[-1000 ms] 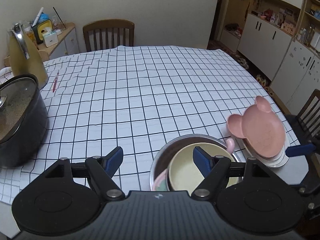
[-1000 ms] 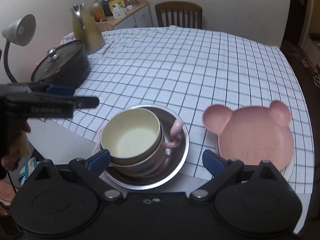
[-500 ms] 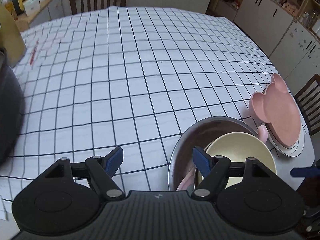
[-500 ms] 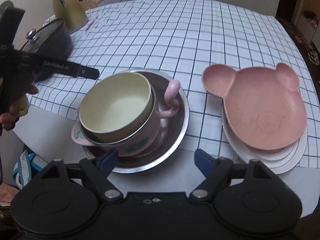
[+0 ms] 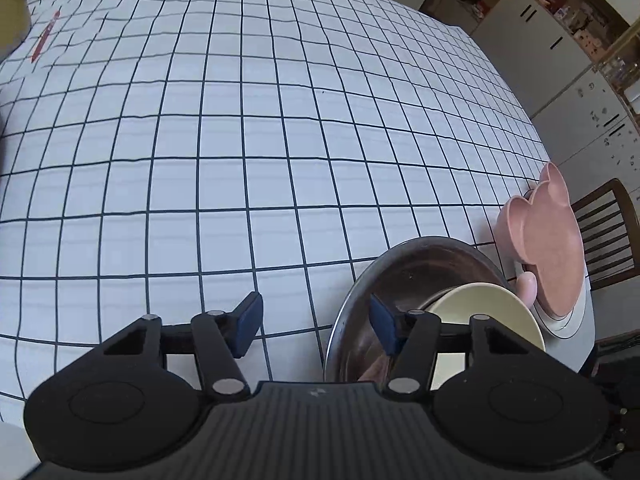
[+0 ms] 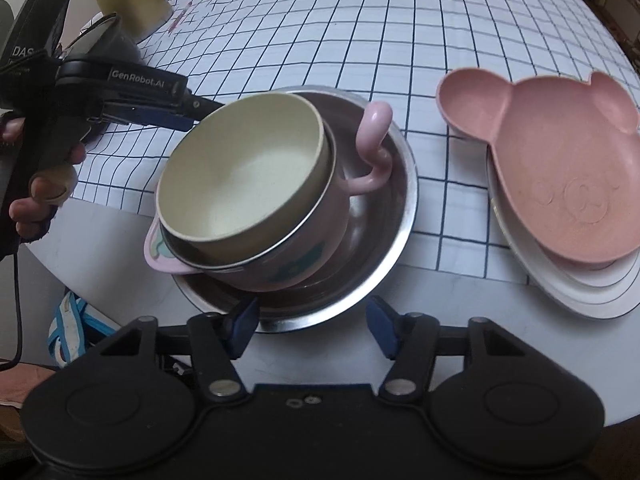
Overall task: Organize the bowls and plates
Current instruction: 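Close both grippers on the rim of the steel bowl holding the nested pot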
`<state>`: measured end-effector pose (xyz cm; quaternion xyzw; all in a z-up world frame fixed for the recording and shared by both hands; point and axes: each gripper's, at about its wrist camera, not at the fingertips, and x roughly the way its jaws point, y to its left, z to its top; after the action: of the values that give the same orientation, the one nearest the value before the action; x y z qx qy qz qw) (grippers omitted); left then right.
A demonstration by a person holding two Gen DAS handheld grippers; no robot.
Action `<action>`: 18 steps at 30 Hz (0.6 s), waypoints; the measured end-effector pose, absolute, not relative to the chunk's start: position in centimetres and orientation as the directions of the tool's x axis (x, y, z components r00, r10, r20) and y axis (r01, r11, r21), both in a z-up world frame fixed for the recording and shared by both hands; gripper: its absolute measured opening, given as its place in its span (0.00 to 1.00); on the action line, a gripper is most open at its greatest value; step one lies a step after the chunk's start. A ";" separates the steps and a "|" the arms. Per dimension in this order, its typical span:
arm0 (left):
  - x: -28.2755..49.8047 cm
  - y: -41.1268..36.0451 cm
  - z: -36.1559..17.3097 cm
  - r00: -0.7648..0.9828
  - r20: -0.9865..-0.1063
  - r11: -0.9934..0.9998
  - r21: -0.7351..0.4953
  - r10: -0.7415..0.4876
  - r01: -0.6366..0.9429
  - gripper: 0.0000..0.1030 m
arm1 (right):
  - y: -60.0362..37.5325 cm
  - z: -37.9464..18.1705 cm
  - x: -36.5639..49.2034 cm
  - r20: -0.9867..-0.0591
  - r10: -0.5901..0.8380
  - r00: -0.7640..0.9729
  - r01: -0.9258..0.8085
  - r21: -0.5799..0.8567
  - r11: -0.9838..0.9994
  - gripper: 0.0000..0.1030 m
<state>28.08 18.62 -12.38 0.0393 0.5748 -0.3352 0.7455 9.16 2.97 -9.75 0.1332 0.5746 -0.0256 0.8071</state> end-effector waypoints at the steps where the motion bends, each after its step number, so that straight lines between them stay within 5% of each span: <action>1: 28.2 18.5 -12.5 0.102 -0.884 0.771 -0.335 -0.456 0.541 0.50 | 3.0 -9.8 9.2 -0.935 0.115 0.335 0.198 0.189 0.962 0.52; 15: 27.6 17.0 -13.5 0.068 -0.884 0.775 -0.365 -0.462 0.516 0.18 | 1.1 -10.7 9.4 -0.934 0.204 0.293 0.359 0.305 0.882 0.36; 18: 27.1 16.9 -13.3 0.090 -0.891 0.778 -0.335 -0.445 0.531 0.18 | 1.2 -10.9 9.7 -0.936 0.211 0.282 0.382 0.311 0.870 0.36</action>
<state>27.14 16.91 -13.34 0.0363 0.5878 -0.3309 0.7374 9.71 1.20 -10.93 0.2486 0.5965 -0.0564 0.7611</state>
